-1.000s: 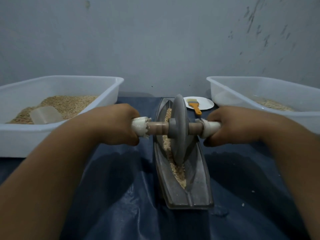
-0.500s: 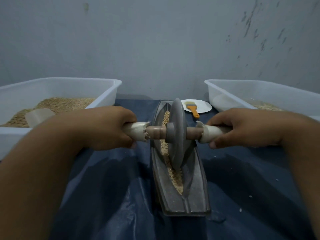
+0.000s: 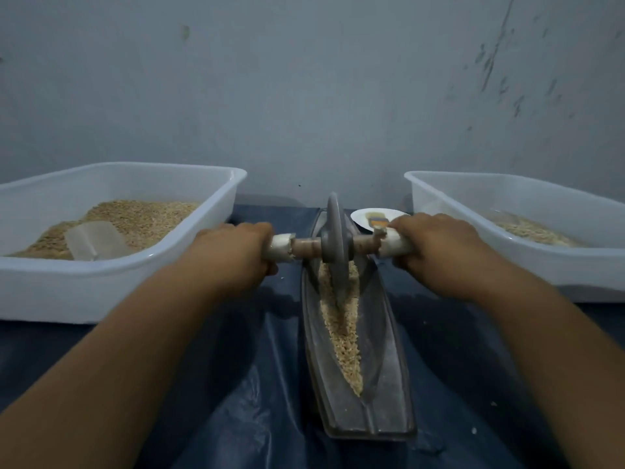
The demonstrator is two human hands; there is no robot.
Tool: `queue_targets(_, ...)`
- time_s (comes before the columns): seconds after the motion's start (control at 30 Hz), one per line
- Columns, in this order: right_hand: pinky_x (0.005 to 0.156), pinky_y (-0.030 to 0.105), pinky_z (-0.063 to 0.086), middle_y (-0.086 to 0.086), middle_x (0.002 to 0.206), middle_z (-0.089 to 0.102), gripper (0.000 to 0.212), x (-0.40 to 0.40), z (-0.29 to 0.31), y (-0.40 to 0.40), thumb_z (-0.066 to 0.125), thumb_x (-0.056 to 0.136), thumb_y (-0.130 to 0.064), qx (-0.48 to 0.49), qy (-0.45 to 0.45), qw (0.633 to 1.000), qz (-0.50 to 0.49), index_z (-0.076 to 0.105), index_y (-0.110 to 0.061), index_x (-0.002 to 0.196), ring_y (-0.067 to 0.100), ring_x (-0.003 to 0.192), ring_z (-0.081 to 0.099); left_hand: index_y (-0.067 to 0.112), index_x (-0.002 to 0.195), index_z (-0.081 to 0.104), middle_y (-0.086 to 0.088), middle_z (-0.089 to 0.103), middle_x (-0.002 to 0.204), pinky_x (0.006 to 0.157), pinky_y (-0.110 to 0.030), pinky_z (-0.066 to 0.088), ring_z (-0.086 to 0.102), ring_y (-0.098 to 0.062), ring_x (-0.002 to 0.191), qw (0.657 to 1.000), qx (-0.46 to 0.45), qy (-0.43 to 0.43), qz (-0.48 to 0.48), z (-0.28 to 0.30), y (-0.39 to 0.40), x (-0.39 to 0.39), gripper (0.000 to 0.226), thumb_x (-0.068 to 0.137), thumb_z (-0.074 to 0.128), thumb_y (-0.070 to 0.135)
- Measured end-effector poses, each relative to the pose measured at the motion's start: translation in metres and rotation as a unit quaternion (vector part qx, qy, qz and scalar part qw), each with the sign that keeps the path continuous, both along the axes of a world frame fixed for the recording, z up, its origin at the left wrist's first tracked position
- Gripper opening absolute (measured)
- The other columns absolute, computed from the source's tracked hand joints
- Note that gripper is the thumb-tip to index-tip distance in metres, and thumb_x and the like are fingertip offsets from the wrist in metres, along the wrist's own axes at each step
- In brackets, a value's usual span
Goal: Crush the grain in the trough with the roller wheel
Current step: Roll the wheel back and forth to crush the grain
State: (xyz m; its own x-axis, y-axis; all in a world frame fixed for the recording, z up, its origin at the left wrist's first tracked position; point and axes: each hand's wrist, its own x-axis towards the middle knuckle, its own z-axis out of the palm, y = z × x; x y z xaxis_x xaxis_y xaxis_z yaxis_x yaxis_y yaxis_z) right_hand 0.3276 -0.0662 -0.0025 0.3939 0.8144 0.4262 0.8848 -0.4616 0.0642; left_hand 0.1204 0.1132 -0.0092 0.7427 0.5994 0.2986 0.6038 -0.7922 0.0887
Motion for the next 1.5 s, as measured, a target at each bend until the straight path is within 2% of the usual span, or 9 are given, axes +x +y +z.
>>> queue_targets(0.1,0.079,0.037,0.039,0.002,0.114,0.061,0.034,0.001,-0.001,-0.008,0.066,0.087,-0.035,-0.015,0.036,0.999,0.019,0.055,-0.033,0.12,0.031,0.105,0.055,0.034,0.095,0.043,0.004,0.055,0.101,0.079,-0.035,0.039,0.052,-0.021,0.094,1.0,0.008,-0.001,-0.023,0.001,-0.002,-0.004,0.02,0.089,0.06,0.044)
queue_targets(0.3,0.083,0.036,0.039,0.005,0.115,0.062,0.033,0.001,-0.012,0.014,0.062,0.091,-0.033,0.051,-0.007,0.998,-0.041,0.057,-0.029,0.124,0.031,0.104,0.056,0.024,0.121,0.043,-0.002,0.049,0.118,0.096,-0.037,0.028,0.044,-0.025,0.109,0.984,0.165,-0.065,0.018,-0.011,-0.007,0.017,0.027,0.096,0.048,0.034)
queue_targets(0.47,0.088,0.041,0.048,0.003,0.106,0.06,0.022,0.015,-0.006,-0.011,0.066,0.089,-0.034,-0.103,0.183,0.978,-0.008,0.052,-0.031,0.104,0.026,0.097,0.057,0.025,0.112,0.049,0.0,0.053,0.105,0.088,-0.037,0.03,0.048,-0.025,0.098,0.974,0.202,-0.085,-0.058,-0.007,-0.003,0.005,0.024,0.091,0.055,0.035)
queue_targets(0.53,0.088,0.043,0.048,0.001,0.107,0.06,0.024,0.013,-0.009,-0.012,0.066,0.089,-0.034,-0.089,0.196,0.977,-0.002,0.055,-0.031,0.109,0.026,0.098,0.057,0.024,0.111,0.052,0.0,0.054,0.104,0.09,-0.038,0.028,0.047,-0.026,0.097,0.968,0.225,-0.097,-0.063,-0.008,-0.005,0.007,0.023,0.091,0.056,0.033)
queue_targets(0.73,0.083,0.036,0.04,0.004,0.122,0.059,0.036,-0.004,-0.005,0.009,0.06,0.092,-0.033,0.007,0.004,0.998,-0.058,0.053,-0.03,0.128,0.031,0.109,0.054,0.025,0.117,0.044,-0.001,0.051,0.117,0.093,-0.038,0.031,0.045,-0.024,0.107,0.991,0.124,-0.045,-0.009,-0.005,-0.003,0.014,0.024,0.097,0.048,0.036)
queue_targets(0.9,0.082,0.04,0.048,-0.003,0.1,0.062,0.016,-0.017,0.022,-0.031,0.064,0.09,-0.035,-0.138,0.163,0.977,-0.013,0.052,-0.032,0.1,0.017,0.09,0.058,0.032,0.096,0.041,0.004,0.054,0.103,0.078,-0.033,0.035,0.05,-0.019,0.094,0.997,0.015,0.028,-0.076,0.007,-0.008,-0.011,0.017,0.092,0.056,0.04)
queue_targets(1.03,0.078,0.032,0.047,-0.009,0.09,0.061,0.016,-0.015,0.025,-0.036,0.066,0.089,-0.037,-0.183,0.231,0.955,-0.017,0.052,-0.035,0.097,0.009,0.083,0.057,0.034,0.098,0.04,0.008,0.048,0.097,0.077,-0.032,0.03,0.044,-0.016,0.089,0.992,0.092,0.0,-0.091,0.009,-0.009,-0.008,0.016,0.093,0.053,0.041)
queue_targets(1.27,0.085,0.038,0.043,0.006,0.119,0.059,0.035,-0.006,-0.004,0.005,0.06,0.093,-0.034,-0.003,0.013,0.998,-0.059,0.053,-0.029,0.127,0.031,0.108,0.054,0.023,0.117,0.044,-0.003,0.05,0.115,0.093,-0.039,0.03,0.045,-0.026,0.106,0.989,0.13,-0.063,-0.016,-0.009,-0.003,0.015,0.024,0.096,0.048,0.034)
queue_targets(1.5,0.081,0.032,0.048,-0.01,0.087,0.063,0.018,-0.012,0.03,-0.054,0.068,0.085,-0.047,-0.226,0.28,0.933,-0.005,0.054,-0.045,0.097,0.008,0.083,0.059,0.035,0.092,0.044,0.013,0.045,0.087,0.075,-0.031,0.026,0.046,-0.016,0.087,0.985,0.07,-0.028,-0.152,0.007,-0.003,-0.012,0.015,0.089,0.059,0.038)
